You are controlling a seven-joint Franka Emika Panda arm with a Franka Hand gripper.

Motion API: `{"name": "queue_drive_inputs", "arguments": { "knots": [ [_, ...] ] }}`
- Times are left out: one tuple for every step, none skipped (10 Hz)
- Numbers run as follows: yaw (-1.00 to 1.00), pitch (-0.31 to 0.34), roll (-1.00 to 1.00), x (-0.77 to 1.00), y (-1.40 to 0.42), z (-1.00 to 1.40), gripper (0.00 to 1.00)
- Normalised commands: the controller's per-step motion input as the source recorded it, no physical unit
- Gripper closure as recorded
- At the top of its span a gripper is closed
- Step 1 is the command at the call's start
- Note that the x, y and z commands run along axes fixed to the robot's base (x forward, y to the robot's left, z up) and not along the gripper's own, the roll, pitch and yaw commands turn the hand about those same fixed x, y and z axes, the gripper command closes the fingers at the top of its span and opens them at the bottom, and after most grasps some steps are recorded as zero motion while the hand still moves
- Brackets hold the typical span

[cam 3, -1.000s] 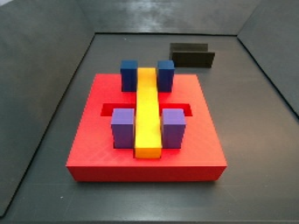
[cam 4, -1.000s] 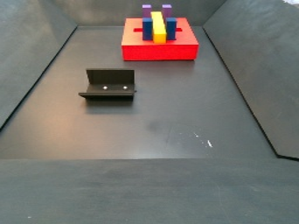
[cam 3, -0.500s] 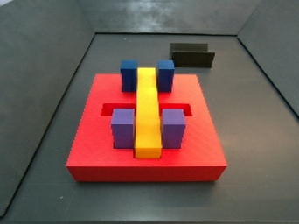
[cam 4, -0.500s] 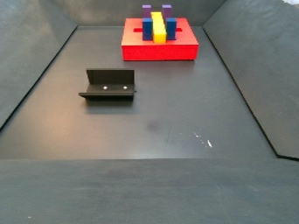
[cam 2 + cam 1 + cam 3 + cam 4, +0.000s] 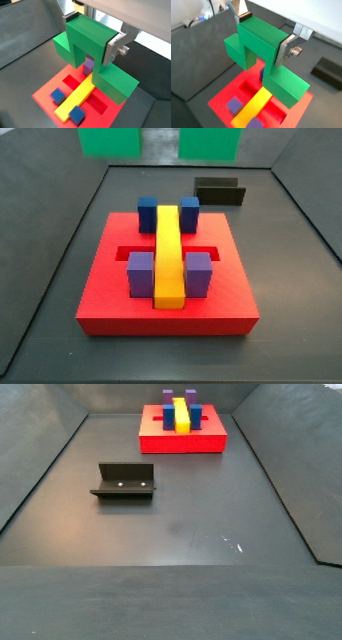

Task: Pick up the green object. Move up. Move to above the board. Insert the green object.
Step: Insert the green object.

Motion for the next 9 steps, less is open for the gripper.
{"name": "queue_drive_inputs", "arguments": {
  "knots": [
    [-0.19,-0.059,0.12,0.16,-0.26,-0.9,1.0],
    [-0.07,-0.041,0.09,0.13,0.0,-0.91,1.0],
    [0.0,-0.036,0.02,0.16,0.09,-0.88,1.0],
    [0.16,-0.023,0.01,0.22,0.11,-0.75,1.0],
    [0.38,-0.033,0.02,0.12,0.03,-0.67,1.0],
    [0.42,-0.02,0.01,0.11,0.0,-0.57,1.0],
    [0.32,-0.004,0.04,0.01,0.0,-0.45,1.0],
    [0.0,0.0,0.0,0.0,0.0,-0.21,1.0],
    [0.0,0.0,0.04,0.0,0.0,-0.12,1.0]
  ]
}}
